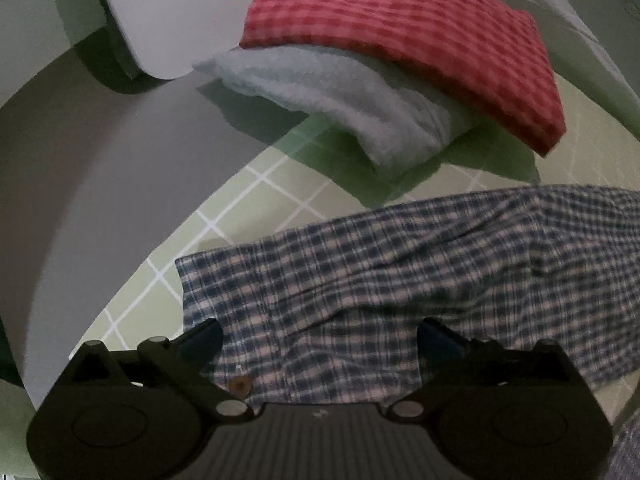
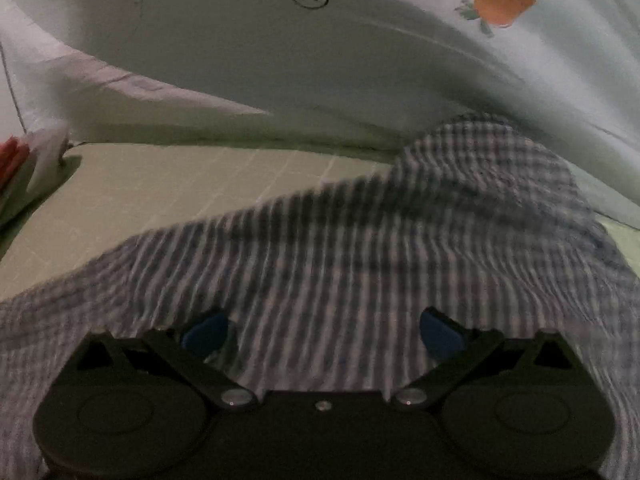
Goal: Fold clothes
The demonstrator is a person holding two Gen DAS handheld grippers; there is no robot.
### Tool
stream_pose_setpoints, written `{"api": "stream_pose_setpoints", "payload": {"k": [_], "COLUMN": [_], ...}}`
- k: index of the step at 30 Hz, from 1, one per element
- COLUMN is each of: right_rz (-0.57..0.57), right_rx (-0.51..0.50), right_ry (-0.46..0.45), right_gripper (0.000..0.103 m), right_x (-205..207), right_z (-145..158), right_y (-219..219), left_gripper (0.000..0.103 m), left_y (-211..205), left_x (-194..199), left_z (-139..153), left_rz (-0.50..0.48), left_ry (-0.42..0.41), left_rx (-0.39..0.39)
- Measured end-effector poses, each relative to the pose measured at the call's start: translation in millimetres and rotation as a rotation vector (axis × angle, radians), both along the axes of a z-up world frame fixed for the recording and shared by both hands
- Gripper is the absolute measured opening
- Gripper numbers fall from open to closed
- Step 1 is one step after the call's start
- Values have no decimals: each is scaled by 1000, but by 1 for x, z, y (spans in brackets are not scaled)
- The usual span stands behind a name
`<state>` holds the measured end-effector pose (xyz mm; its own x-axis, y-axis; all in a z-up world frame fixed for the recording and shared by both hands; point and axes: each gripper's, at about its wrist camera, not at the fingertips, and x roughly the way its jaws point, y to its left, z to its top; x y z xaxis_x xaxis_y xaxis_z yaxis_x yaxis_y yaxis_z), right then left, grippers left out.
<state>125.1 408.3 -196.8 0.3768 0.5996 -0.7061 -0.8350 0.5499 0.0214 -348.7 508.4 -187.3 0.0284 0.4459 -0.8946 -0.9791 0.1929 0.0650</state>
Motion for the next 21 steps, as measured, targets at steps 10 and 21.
{"api": "stream_pose_setpoints", "payload": {"k": [10,21], "right_rz": [-20,-179], "right_rx": [-12,-61], "right_ry": [-33,-93], "right_gripper": [103,102], "right_x": [48,47], "right_z": [-2,5], "right_y": [60,66], "left_gripper": [103,103], "left_y": [13,38], "left_x": [13,16], "left_z": [0,-1], "left_rz": [30,26], "left_ry": [-14,-15], "left_rx": [46,57]}}
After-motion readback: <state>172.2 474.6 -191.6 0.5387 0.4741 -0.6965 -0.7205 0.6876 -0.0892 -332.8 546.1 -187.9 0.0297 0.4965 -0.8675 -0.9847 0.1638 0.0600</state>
